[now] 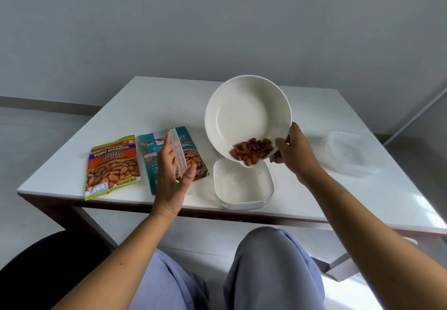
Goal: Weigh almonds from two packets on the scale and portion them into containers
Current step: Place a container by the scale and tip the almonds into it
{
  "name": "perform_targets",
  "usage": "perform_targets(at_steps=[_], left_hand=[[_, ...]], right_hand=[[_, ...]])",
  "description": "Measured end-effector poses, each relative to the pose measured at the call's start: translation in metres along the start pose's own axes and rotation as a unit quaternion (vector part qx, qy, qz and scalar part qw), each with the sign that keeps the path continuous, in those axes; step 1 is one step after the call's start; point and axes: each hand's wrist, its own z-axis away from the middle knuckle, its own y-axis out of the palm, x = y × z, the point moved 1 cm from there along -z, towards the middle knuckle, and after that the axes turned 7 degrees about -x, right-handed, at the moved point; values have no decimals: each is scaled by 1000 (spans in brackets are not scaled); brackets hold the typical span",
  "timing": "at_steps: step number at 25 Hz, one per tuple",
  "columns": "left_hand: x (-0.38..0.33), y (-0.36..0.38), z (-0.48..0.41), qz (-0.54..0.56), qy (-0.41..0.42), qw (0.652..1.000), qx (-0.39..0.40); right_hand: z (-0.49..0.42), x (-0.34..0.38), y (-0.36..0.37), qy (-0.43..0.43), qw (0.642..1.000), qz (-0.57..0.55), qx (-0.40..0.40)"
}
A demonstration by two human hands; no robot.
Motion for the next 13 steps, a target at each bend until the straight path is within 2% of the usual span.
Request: perform_targets(at_steps=[6,13], left_hand=[[2,0,0,8,-15,1000,4],[10,0,-1,-36,-5,999,-3]], right_hand=[[20,-11,1,-81,997,-6,-12],[29,-22,1,-191,981,-11,-26]])
